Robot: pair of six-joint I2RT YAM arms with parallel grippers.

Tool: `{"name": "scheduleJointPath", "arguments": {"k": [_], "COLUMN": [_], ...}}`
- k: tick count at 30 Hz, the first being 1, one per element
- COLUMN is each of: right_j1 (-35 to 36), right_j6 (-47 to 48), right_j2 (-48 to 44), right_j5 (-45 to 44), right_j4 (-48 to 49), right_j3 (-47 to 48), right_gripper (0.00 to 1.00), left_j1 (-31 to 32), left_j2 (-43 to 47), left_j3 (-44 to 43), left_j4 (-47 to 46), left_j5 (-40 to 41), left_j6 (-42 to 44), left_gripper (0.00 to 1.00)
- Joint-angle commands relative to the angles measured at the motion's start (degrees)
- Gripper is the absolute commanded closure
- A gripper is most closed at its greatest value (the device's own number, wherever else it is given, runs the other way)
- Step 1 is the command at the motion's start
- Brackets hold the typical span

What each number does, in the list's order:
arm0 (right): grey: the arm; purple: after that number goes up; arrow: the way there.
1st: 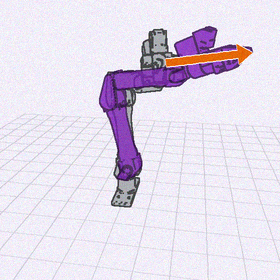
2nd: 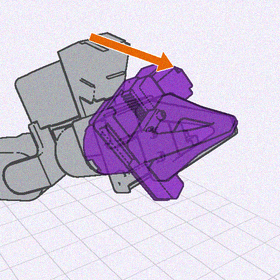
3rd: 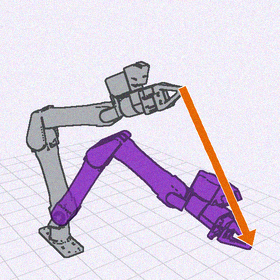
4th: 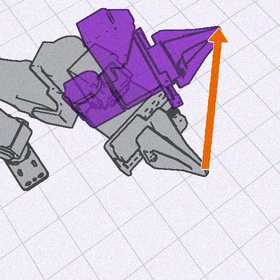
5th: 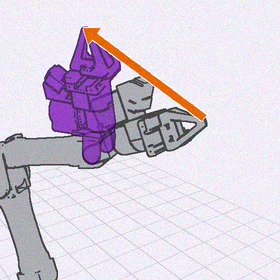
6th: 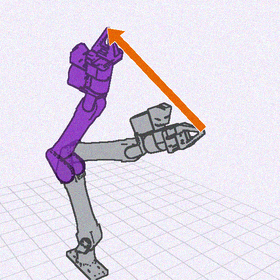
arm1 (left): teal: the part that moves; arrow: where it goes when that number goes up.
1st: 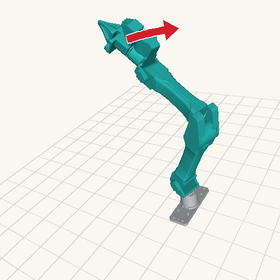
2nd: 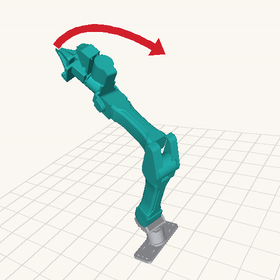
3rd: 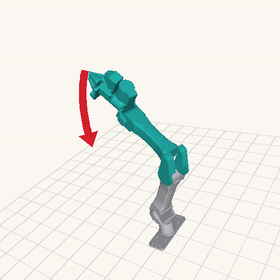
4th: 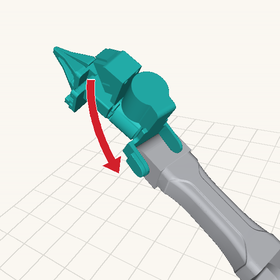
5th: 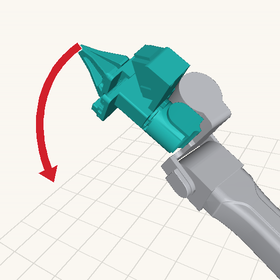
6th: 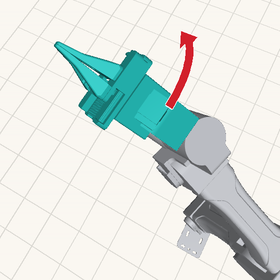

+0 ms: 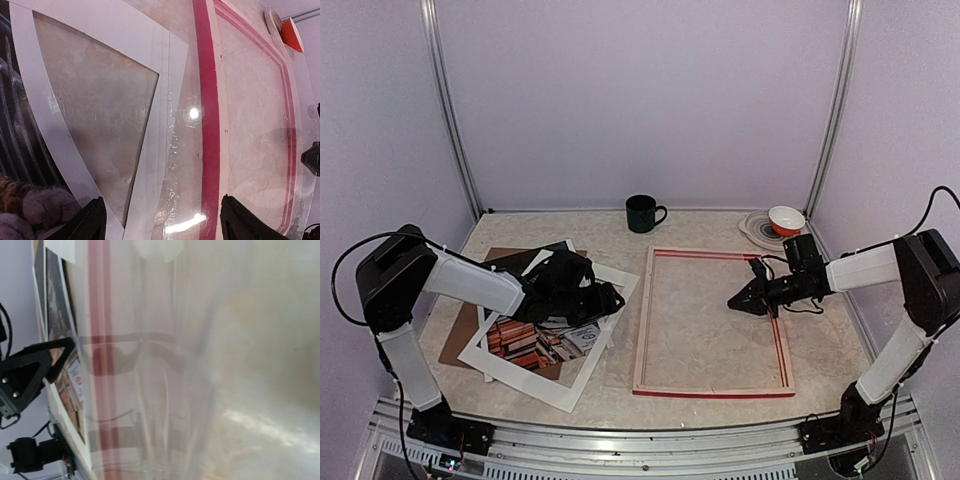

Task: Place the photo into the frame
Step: Move the glass panel to the frame body.

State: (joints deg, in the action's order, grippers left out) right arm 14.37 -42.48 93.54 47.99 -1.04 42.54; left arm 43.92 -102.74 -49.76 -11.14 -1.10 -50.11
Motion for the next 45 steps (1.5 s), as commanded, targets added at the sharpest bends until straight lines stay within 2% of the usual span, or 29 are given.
{"name": "scheduleJointPath", "arguments": {"k": [1,9,45], "right_j1": [-2.5,-4.9,-10.0], "right_j6": [5.4,12.4,21.8], "right_j2": [-1.8,0.6,3.8], "right_j5": [-2.2,-1.8,-4.0], "right_j4": [-5.2,-10.7,-16.9], "right_j3": [1.4,3.8,5.9], "right_gripper": [0.95,0.94,0.89], "left_j1": [0.4,0.4,0.4], "left_j2": [-0.4,-0.3,-0.9], "left_j3": [0.9,1.3,1.6], "left_j4": [-1.3,-1.7,-2.0], "left_j5": [-0.3,-0.4,-0.7], "left_j6": [0.3,0.3,0.0], "left_gripper": [0.22,0.23,0.23]}}
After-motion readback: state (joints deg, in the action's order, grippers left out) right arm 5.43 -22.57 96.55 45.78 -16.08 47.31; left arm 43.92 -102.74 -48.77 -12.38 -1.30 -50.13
